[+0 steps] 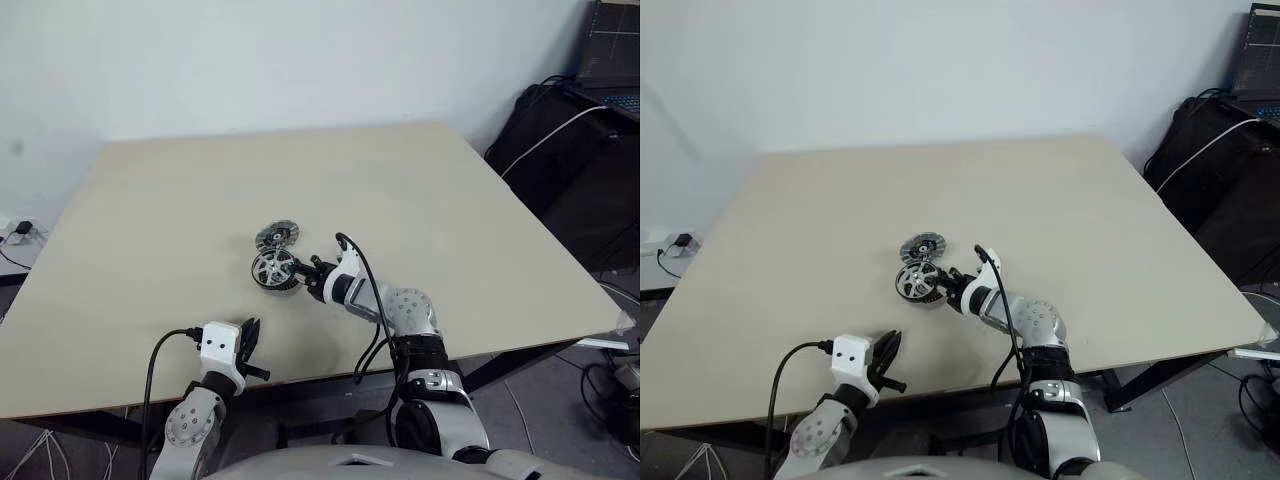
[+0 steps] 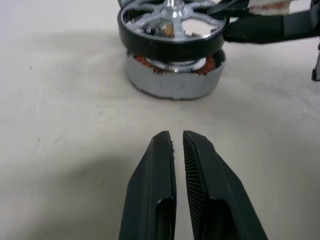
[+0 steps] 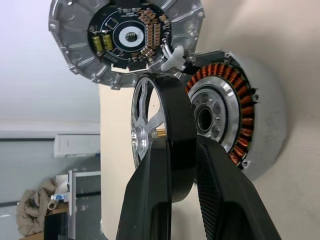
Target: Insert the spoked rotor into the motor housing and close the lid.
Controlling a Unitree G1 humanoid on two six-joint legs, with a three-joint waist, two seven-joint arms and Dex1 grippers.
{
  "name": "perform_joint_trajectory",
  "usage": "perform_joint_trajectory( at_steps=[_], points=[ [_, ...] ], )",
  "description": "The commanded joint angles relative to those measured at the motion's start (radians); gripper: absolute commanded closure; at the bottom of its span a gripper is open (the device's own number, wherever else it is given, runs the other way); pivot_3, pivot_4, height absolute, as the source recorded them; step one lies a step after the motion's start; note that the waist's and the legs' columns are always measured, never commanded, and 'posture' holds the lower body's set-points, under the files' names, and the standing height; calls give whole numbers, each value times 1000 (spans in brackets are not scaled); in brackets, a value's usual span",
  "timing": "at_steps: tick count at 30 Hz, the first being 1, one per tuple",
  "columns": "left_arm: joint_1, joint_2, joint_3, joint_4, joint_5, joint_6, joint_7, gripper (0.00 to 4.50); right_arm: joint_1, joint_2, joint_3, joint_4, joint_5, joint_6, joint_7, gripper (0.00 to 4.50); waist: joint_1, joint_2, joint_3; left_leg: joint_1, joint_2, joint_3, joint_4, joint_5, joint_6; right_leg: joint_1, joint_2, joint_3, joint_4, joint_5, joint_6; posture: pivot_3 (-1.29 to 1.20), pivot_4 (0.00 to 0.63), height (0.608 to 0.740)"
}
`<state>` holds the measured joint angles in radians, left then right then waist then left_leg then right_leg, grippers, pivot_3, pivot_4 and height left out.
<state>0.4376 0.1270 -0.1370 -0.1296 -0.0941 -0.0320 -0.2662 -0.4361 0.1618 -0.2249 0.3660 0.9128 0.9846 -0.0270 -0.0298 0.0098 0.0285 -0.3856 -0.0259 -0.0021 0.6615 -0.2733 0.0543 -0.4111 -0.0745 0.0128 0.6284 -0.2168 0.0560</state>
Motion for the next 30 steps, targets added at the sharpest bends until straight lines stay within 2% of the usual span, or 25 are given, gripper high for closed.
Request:
perform_joint_trajectory(
  at_steps=[1,30],
  points=[
    [-10,2,-3,-13,0,-27,-11,4083,-42,37,-9,-2,-2,-15,23,4121,0,0,0,0,0,0,0,0,0,0,0,0,0,0,0,0,0,740],
    [-10,-11,-11,-22,1,-8,-16,4083,-98,25,-35,76,-91,-69,67,4121,-2,3,-2,0,0,0,0,0,-1,0,-1,0,0,0,-1,0,0,740]
  ],
)
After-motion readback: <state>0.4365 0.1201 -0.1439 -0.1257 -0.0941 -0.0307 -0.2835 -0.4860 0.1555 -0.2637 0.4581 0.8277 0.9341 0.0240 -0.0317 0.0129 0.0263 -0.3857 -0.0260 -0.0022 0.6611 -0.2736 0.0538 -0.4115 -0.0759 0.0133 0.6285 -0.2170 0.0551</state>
